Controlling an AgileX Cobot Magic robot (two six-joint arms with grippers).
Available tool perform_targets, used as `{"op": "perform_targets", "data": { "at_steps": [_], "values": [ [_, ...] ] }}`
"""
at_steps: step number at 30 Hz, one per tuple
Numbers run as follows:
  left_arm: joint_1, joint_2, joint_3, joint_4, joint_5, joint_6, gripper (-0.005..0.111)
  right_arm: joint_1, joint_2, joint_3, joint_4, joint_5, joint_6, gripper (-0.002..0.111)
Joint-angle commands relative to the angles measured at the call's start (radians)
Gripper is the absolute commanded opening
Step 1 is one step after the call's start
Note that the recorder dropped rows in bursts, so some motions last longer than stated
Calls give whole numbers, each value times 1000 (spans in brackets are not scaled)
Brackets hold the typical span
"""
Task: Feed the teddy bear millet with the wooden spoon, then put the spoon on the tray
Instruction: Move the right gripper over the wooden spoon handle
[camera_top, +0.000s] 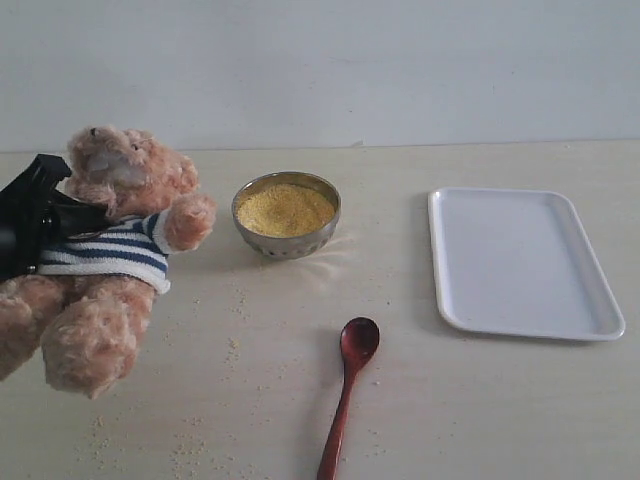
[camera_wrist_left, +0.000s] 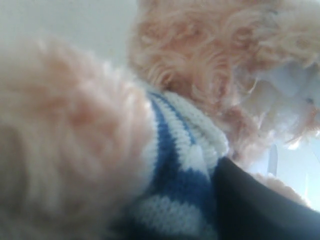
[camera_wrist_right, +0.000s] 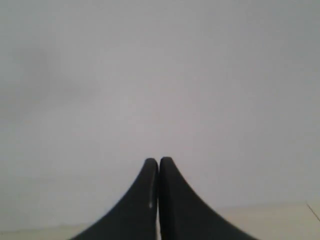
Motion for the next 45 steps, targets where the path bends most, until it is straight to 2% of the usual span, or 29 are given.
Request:
{"op": "perform_targets", "data": {
  "at_steps": [1,3,4,9,11,12,14,19,22,23,24,25,26,27,29,36,40,45],
  "values": [
    [0,-4,-8,-14,22,-8,5,1,157,-75,-15,317,-18,0],
    [0,-4,-8,-14,22,-8,5,10,162,-75,47,468,-58,0],
    [0,-4,-8,-14,22,-8,5,12,160,-72,58,484,-122,0],
    [0,-4,-8,-14,16,-8,5,20,71,53,52,191,-231,0],
    [0,-4,-8,-14,16,-8,5,21,63,102,-2,117,-337,0],
    [0,-4,-8,-14,16,-8,5,21,63,139,-65,94,-505,0],
    [0,-4,-8,-14,16,-8,5,20,65,176,-92,98,-657,0],
    [0,-4,-8,-14,16,-8,5,20,65,187,-117,117,-694,0],
    [0,-4,-8,-14,16,-8,5,20,66,179,-379,261,-731,0],
    [0,-4,-8,-14,18,-8,5,21,82,158,-486,415,-598,0],
    [0,-4,-8,-14,18,-8,5,21,92,148,-519,521,-529,0],
    [0,-4,-8,-14,19,-8,5,20,113,135,-549,723,-383,0],
    [0,-4,-8,-14,19,-8,5,20,113,133,-535,777,-317,0],
    [0,-4,-8,-14,19,-8,5,20,111,133,-449,795,-214,0],
    [0,-4,-8,-14,19,-8,5,20,111,133,-279,785,-256,0],
    [0,-4,-8,-14,19,-8,5,20,169,135,563,832,-758,0],
    [0,-4,-8,-14,24,-8,5,20,154,161,822,766,-859,0],
    [0,-4,-8,-14,24,-8,5,43,53,259,1012,673,-948,0]
  ]
}}
